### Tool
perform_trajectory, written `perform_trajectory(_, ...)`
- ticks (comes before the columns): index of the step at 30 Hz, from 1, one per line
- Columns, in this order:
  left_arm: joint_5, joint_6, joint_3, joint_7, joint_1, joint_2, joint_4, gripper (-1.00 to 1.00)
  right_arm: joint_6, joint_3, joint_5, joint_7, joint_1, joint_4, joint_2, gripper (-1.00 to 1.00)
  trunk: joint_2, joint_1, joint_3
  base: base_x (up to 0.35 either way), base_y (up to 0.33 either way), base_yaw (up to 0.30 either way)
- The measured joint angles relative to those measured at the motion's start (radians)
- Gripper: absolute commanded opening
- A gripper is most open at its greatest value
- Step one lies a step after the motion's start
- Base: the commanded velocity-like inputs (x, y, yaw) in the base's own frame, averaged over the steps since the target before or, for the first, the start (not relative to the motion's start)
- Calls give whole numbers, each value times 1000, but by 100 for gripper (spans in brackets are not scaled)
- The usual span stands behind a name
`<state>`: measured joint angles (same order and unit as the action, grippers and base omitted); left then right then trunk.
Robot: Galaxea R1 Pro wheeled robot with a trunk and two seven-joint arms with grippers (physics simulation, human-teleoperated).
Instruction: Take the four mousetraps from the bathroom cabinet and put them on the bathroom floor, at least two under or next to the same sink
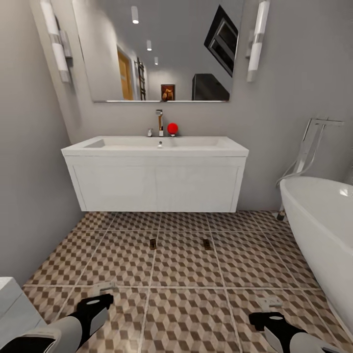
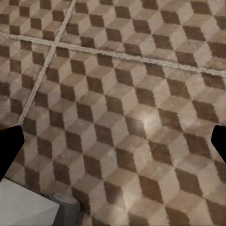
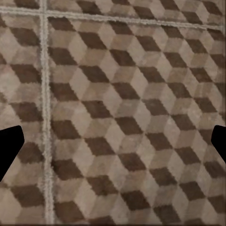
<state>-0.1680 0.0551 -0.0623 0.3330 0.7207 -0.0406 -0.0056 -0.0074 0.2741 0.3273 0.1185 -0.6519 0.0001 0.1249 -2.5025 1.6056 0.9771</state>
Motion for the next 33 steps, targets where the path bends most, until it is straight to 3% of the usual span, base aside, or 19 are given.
perform_trajectory(12, -1, 3, 0, 0, -3, -9, 3, 100, -12, 0, 0, 0, 16, 7, 4, 100, 3, -5, -46, 0, 0, 0)
perform_trajectory(33, 0, 0, 0, 0, -4, -12, 3, 100, -12, 0, 0, 0, 18, 12, 2, 100, 149, -85, -112, 0, 0, 0)
